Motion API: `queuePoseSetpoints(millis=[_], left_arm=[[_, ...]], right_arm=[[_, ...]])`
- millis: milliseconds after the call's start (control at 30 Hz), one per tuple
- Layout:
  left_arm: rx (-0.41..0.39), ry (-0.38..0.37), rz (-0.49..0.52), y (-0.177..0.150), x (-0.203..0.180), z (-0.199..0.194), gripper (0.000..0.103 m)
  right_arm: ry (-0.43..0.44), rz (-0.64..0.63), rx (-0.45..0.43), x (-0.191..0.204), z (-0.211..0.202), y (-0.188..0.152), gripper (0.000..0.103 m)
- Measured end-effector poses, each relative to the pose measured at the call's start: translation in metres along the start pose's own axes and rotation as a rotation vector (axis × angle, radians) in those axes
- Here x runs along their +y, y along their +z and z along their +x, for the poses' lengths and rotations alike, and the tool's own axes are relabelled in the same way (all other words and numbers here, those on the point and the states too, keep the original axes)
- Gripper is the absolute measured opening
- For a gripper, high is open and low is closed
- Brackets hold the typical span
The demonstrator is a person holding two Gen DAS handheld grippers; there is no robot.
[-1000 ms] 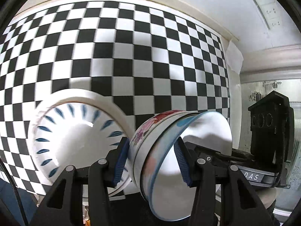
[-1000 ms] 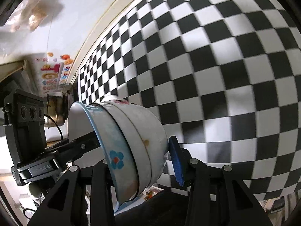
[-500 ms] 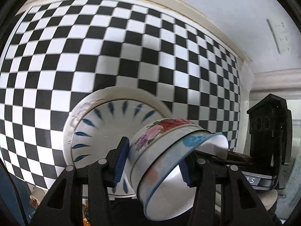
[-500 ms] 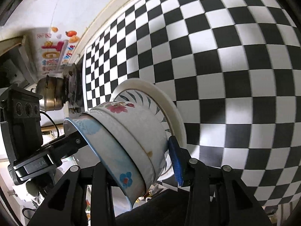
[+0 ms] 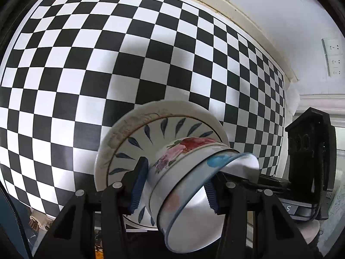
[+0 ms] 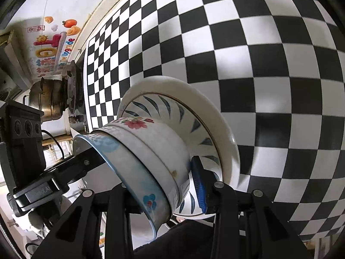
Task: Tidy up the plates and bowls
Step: 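Lower the bowl stack onto the blue-striped plate and open both tools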
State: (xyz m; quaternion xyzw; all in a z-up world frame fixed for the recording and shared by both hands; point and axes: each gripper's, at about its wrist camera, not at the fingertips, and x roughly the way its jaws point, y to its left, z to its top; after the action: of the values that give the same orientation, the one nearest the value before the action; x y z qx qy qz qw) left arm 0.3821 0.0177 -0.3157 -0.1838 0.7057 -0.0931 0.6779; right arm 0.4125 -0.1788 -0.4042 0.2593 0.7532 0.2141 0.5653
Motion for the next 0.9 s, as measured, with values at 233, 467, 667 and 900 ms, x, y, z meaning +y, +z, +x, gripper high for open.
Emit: queuePoseSetpoints(millis=[233,467,667,900], left_arm=[[0.015,-0.006,-0.007,0.002,0.008,0.002,0.046],[0.012,0.026,0.003,-0.001,0.012,0.005,0.045],[-0.004,0.016,0.004,-0.002,0.012,-0.004,0.045],[-0.064,0.064,0.037,-0.01,0.0,-0.019,0.045]], right_arm=[[-0.034,-0.002,0.002,0.01,0.001,0.003,0.038],[-0.074,-0.006,-0.007,0.017,0.001,0.002,0.037],[-0.088,-0.009,-0.023,0.021,-0.003,0.001,0.037],[-0.135,-0.049,-0.054,0.032,-0.009,-0.006,0.037]])
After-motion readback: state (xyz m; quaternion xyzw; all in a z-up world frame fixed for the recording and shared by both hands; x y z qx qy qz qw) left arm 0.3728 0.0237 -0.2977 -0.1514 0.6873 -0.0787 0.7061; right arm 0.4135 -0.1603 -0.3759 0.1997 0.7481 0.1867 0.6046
